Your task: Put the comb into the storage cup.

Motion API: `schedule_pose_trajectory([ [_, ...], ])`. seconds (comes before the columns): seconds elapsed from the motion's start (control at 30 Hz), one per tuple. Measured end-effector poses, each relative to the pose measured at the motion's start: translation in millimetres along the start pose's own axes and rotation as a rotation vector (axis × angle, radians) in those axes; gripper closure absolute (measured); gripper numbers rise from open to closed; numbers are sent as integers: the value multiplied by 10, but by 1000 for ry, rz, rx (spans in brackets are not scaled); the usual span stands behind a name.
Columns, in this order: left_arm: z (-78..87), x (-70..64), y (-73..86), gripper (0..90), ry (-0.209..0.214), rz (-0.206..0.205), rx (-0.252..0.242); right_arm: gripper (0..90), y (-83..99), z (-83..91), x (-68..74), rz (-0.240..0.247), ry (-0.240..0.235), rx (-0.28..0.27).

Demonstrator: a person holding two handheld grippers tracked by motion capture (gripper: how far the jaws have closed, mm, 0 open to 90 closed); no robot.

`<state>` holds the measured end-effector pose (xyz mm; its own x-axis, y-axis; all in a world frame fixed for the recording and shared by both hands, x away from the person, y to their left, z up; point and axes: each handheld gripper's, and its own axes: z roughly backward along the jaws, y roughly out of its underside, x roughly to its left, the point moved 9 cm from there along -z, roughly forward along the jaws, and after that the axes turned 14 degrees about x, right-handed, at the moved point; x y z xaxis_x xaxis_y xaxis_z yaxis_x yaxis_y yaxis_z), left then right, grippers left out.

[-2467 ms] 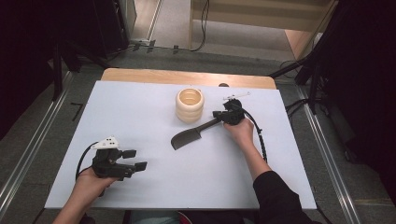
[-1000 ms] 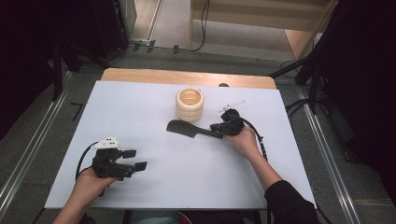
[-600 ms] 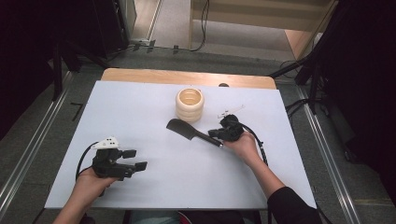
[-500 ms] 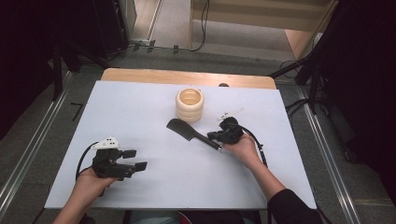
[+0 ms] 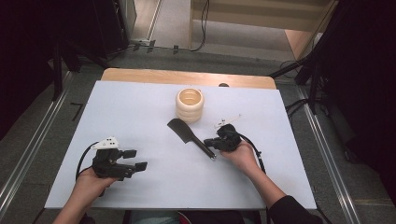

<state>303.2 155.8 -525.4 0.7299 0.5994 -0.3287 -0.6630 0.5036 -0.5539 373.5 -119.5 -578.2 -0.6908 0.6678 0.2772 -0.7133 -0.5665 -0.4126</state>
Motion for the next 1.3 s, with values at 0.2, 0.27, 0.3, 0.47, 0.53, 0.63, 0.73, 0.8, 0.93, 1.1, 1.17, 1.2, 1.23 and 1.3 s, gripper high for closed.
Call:
schedule_pose_trajectory([
  [0.2, 3, 3, 0, 259, -1, -3, -1, 861, -28, 77, -28, -12, 22, -36],
  [0.27, 3, 5, 0, 259, -1, -1, 0, 824, -56, 197, -27, -31, 11, -78],
  [0.3, 2, 4, -1, 259, 0, -2, -1, 811, -57, 234, -21, -33, 8, -89],
  [0.47, 3, -1, -2, 259, 0, -3, -1, 633, -53, 361, 24, -45, -10, -124],
  [0.53, 3, 2, -3, 259, -2, -4, -1, 546, -52, 403, 43, -54, -18, -140],
  [0.63, 2, 1, -1, 259, -2, -3, 2, 481, -46, 461, 62, -54, -11, -171],
  [0.73, 1, 1, -2, 259, 0, -2, -1, 421, -35, 506, 77, -54, -6, -190],
  [0.8, 1, 2, 0, 259, -1, -1, 0, 379, -28, 541, 90, -52, -7, -209],
  [0.93, -1, 1, 1, 259, -3, -2, 3, 324, -10, 595, 115, -61, -30, -235],
  [1.1, -3, 1, 1, 259, -3, -3, 2, 238, 67, 632, 140, -58, -26, -230],
  [1.17, -3, 2, 1, 259, -4, -3, 3, 238, 78, 638, 143, -56, -27, -228],
  [1.2, -3, 2, 1, 259, -4, -3, 3, 237, 96, 648, 150, -58, -30, -229],
  [1.23, -3, 2, 2, 259, -4, -3, 3, 233, 127, 668, 154, -58, -29, -231],
  [1.3, -4, 2, 2, 259, -4, -3, 3, 233, 137, 676, 159, -60, -28, -233],
])
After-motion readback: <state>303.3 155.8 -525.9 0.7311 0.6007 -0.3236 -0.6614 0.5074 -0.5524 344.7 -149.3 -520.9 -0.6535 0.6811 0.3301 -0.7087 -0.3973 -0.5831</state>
